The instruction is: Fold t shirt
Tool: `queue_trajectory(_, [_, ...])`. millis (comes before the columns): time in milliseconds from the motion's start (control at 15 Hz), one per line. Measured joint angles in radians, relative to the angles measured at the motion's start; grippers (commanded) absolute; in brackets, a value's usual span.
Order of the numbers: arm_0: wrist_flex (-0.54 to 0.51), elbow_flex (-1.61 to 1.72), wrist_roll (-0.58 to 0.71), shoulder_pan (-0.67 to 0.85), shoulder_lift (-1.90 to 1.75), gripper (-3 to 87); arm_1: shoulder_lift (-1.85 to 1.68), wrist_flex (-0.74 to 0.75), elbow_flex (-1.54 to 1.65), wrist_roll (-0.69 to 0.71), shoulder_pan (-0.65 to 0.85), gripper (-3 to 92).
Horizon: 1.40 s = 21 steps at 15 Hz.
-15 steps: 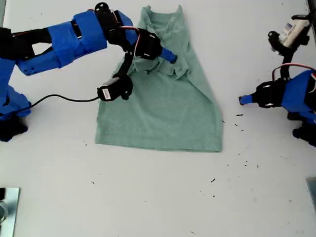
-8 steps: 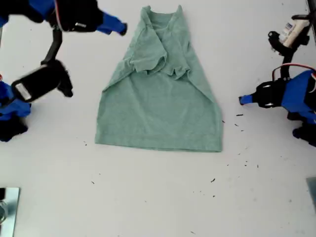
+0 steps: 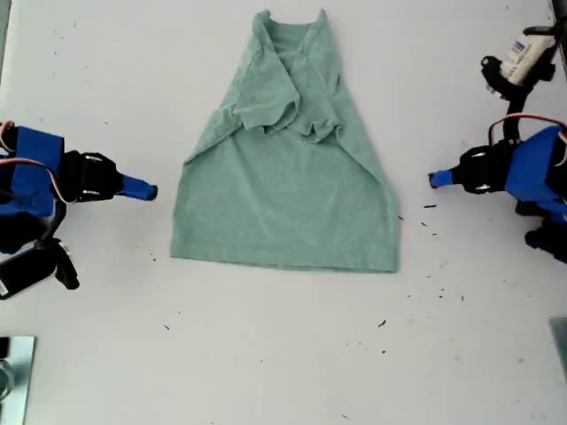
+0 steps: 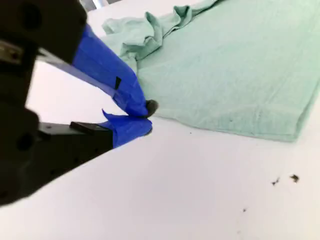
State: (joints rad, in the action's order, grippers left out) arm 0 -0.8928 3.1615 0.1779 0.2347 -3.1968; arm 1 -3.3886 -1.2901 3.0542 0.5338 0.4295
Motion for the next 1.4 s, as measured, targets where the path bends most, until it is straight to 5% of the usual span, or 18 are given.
queue_trajectory(333, [-0.061,0.072,-0.023,0.002,-0.224,-0.2,0.095,-0.012,-0.074,-0.078,-0.11,2.2])
queue_trajectory(600, [-0.061,0.074,-0.023,0.002,-0.224,-0.2,0.87,-0.382,-1.011,-0.072,-0.249,2.1])
queue_trajectory(733, [-0.061,0.074,-0.023,0.002,-0.224,-0.2,1.123,-0.445,-1.465,-0.084,-0.324,5.9])
queue_trajectory(867, [-0.061,0.074,-0.023,0.002,-0.227,-0.2,1.17,-0.465,-1.537,-0.114,-0.339,30.5])
queue_trajectory(1400, [-0.063,0.074,-0.023,0.002,-0.233,-0.2,1.19,-0.465,-1.413,-0.198,-0.357,21.0])
